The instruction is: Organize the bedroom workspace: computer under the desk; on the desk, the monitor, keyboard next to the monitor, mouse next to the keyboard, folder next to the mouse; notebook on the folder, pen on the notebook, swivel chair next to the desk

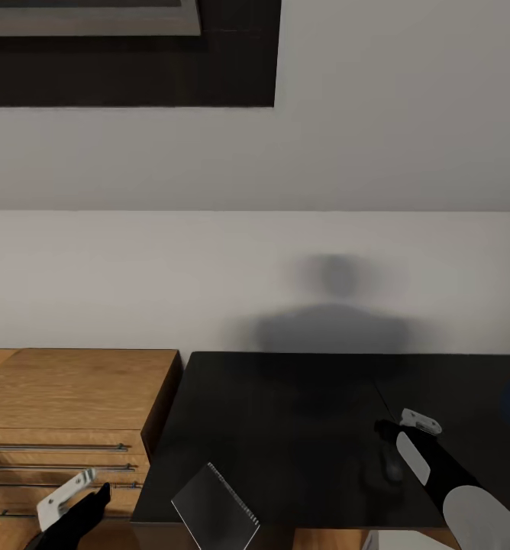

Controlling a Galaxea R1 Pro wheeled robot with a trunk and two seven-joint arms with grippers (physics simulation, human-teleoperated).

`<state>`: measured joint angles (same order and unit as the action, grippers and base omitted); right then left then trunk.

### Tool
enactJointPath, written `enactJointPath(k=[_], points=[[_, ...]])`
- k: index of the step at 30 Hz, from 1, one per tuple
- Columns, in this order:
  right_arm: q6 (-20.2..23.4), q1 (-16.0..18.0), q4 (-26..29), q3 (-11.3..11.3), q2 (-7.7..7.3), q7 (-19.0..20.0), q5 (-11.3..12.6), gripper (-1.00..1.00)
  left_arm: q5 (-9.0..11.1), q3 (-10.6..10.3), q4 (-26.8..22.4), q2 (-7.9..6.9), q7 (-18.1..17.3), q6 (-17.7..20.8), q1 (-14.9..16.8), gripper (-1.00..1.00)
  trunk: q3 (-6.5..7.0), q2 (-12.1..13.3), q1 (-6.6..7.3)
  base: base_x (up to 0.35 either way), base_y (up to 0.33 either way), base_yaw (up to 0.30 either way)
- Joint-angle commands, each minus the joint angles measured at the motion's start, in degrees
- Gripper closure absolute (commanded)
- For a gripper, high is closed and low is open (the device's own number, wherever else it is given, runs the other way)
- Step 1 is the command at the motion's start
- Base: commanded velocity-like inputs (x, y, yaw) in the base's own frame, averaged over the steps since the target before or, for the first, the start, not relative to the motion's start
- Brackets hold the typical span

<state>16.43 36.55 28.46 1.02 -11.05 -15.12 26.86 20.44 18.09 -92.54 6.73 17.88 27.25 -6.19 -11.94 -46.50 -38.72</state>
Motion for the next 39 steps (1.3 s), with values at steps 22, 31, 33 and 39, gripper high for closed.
enactJointPath(k=[22,31,33,39], points=[[0.3,0.0,0.3,0.1,-0.1,-0.3,0.4,-1.0,8.6,3.4,-0.2,-1.39,0.2,-0.3,0.0,-1.0,-0.07,-0.1,-0.01,0.0,0.0,0.0],[0.9,0.0,-0.1,0.1,-0.11,-0.4,0.4,-1.0,8.6,3.4,-0.2,-1.44,0.2,-0.3,0.0,-1.0,-0.07,-0.1,-0.01,0.0,0.0,0.0],[1.6,0.0,-0.2,0.0,-0.11,-0.4,0.4,-1.0,8.6,3.4,-0.2,-1.45,0.2,-0.3,0.0,-1.0,-0.07,-0.1,-0.01,0.0,0.0,0.0],[3.9,0.0,-0.5,0.0,-0.11,-0.4,0.4,-1.0,8.6,3.4,-0.2,-1.46,0.2,-0.3,0.0,-1.0,-0.07,-0.1,-0.01,0.0,0.0,0.0]])
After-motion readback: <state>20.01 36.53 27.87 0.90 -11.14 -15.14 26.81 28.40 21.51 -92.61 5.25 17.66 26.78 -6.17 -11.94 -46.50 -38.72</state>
